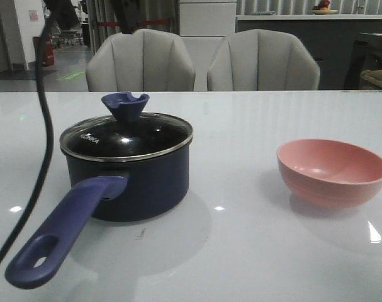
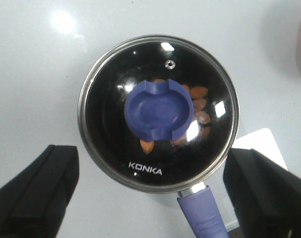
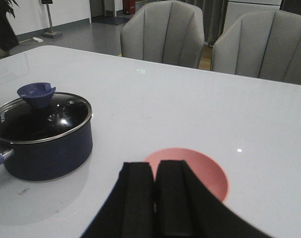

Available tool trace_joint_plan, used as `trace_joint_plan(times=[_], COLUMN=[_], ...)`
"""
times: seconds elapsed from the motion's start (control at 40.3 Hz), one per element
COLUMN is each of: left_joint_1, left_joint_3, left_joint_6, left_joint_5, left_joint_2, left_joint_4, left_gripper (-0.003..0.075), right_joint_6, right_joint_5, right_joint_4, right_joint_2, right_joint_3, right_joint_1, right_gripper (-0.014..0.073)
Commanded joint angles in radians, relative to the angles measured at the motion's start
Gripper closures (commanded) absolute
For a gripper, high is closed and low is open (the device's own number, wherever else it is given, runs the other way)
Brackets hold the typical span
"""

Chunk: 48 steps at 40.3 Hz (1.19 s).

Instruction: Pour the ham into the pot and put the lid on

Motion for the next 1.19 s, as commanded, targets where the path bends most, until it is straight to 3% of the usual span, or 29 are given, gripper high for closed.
trace_joint_plan(times=[0.0, 0.224, 0.596, 1.167], left_joint_1=[-0.006, -0.006, -0.006, -0.006], left_joint_3=[0.041, 0.251, 0.715, 1.276], left_joint_6=[-0.009, -0.009, -0.009, -0.009], left_joint_5=[-0.062, -0.153, -0.431, -0.715], left_joint_2=[-0.127, -0.334, -0.782, -1.616], left_joint_4=[0.014, 0.104, 0.100, 0.097], left_gripper=[0.0115, 0.0115, 0.0115, 0.0120], right_joint_6=[-0.011, -0.011, -0.011, -0.011], right_joint_5=[-0.071, -0.071, -0.071, -0.071], right_joint_4=[0.009, 0.009, 0.009, 0.009], right_joint_2=[0.006, 0.006, 0.006, 0.006], right_joint_3=[-0.030, -0.030, -0.030, -0.030], right_joint_1=[0.001, 0.001, 0.001, 0.001], right_gripper=[0.0442, 0.0442, 0.0442, 0.0442])
